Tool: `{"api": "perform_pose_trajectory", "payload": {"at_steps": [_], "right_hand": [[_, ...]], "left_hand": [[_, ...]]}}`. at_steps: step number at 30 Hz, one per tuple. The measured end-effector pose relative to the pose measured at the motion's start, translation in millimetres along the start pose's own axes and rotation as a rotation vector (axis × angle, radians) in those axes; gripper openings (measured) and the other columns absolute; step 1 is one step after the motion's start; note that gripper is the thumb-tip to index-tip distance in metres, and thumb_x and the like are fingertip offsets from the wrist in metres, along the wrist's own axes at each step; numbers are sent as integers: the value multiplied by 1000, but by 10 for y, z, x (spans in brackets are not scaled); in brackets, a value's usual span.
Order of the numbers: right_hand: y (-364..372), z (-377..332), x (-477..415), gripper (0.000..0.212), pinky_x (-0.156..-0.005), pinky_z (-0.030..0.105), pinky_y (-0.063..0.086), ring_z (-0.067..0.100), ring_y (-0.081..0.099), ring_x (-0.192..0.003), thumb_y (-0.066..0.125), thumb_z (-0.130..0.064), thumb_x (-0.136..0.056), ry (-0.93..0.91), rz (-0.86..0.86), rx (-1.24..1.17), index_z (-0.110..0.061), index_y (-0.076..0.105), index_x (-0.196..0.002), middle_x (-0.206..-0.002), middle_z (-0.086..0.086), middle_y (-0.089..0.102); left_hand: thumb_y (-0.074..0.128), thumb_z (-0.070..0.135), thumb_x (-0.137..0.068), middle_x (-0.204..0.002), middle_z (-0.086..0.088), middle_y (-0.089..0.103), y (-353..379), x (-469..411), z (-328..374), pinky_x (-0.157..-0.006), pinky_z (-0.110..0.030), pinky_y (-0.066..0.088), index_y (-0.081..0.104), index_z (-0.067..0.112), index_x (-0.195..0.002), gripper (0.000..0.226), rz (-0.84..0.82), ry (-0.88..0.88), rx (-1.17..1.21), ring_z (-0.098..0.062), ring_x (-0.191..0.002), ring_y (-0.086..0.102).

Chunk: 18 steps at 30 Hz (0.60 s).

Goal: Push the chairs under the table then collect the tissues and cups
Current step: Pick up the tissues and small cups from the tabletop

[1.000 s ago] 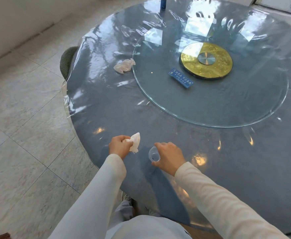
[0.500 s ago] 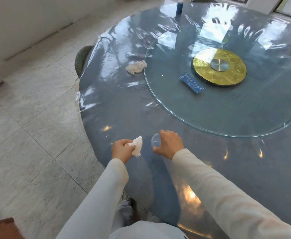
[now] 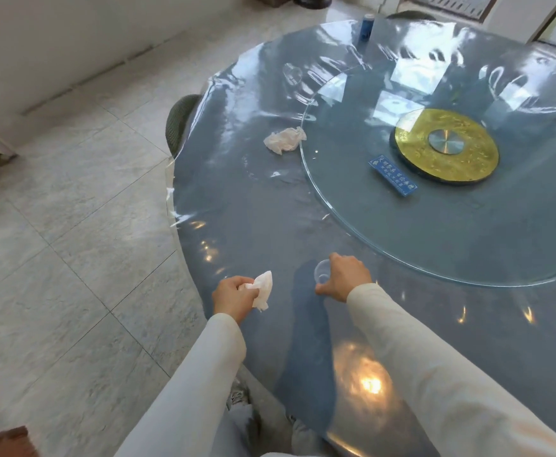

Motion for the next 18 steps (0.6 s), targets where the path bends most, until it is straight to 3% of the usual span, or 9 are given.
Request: {"api": "perform_pose_trajectory", "payload": {"at_steps": [7,11,15,18], "right_hand": [[-187,-232,-154,71,-95,40,47,32,54,-118,71,-54,-74,51,-1,-4,-12,50,-128,-124,11,58],[-421,-518,-453,54,-97,39,46,30,54,-119,64,-43,-83,-28,39,-57,-11,59,-126,-128,11,60],[-738,-853,-952,54,-104,37,42,31,51,-126,65,-38,-87,-121,58,-81,-11,59,-133,-134,12,60],[-929,-1069,-1430,54,-105,36,41,29,50,-129,64,-35,-88,-168,76,-102,-11,57,-136,-137,11,58]], "left_hand": [[70,17,-74,-102,-3,72,-334,-477,462,-91,-45,57,74,26,-91,20,-106,90,-42,-25,-99,67],[70,10,-75,-97,-3,71,-405,-733,734,-90,-47,57,76,19,-91,19,-109,107,41,-25,-96,68],[70,4,-77,-91,-5,71,-412,-989,1010,-84,-47,61,75,16,-89,17,-114,129,99,-29,-94,70],[71,3,-79,-98,-10,72,-438,-1229,1199,-79,-43,62,76,12,-96,20,-73,135,128,-29,-94,70]]}}
Point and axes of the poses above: each hand's wrist, its own x-axis away from the middle knuckle, its own y-axis out of the palm, z = x × y, the point moved 5 cm from there along -x, towards the middle knuckle
